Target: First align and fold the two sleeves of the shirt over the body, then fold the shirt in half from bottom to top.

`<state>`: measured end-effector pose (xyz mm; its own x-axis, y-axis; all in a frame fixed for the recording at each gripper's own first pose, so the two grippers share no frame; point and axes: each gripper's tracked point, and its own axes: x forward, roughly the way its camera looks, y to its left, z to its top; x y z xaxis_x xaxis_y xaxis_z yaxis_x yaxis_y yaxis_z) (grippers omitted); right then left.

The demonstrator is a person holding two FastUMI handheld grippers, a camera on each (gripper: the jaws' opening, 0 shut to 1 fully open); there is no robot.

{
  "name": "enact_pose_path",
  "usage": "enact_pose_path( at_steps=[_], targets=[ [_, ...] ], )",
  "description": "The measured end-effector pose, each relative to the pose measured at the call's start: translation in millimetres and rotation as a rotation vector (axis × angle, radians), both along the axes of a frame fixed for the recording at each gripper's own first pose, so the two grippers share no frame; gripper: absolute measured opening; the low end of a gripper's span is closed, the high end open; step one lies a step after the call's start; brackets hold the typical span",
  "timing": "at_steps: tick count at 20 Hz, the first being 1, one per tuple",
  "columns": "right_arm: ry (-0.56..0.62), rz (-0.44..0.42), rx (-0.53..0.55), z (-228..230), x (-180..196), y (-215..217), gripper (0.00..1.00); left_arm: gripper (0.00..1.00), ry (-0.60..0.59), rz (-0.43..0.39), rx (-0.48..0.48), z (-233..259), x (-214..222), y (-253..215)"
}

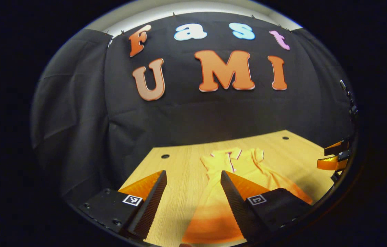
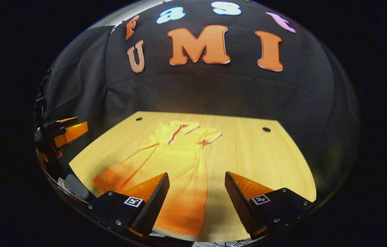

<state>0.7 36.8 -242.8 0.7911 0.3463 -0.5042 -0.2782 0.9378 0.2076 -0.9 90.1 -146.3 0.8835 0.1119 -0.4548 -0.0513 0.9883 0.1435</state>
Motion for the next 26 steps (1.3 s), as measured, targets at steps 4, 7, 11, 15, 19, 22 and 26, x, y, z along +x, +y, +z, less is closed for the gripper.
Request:
enact_pose_path(
  at_steps=[4,7,11,15,19,22,26],
  targets=[
    [0.178,0.026,-0.004,-52,-29,13,0.99,0.95,0.183,-0.021,-0.047,-57,-26,3],
    [0.282,0.040,-0.045,-87,-55,18,0.99,0.95,0.347,-0.017,-0.101,-105,-55,8],
    [0.395,0.023,-0.093,-118,-75,25,0.99,0.96,0.517,-0.024,-0.162,-155,-80,9],
    [0.474,-0.007,-0.106,-134,-88,23,0.99,0.97,0.678,0.001,-0.190,-201,-104,18],
    [0.525,-0.013,-0.131,-146,-93,29,0.99,0.99,0.821,0.021,-0.195,-223,-119,22],
    [0.538,-0.013,-0.166,-147,-91,31,0.98,0.99,0.860,-0.030,-0.160,-225,-118,15],
    [0.597,0.008,-0.163,-145,-99,46,0.82,0.99,0.928,-0.049,-0.163,-227,-118,-1]
  ],
)
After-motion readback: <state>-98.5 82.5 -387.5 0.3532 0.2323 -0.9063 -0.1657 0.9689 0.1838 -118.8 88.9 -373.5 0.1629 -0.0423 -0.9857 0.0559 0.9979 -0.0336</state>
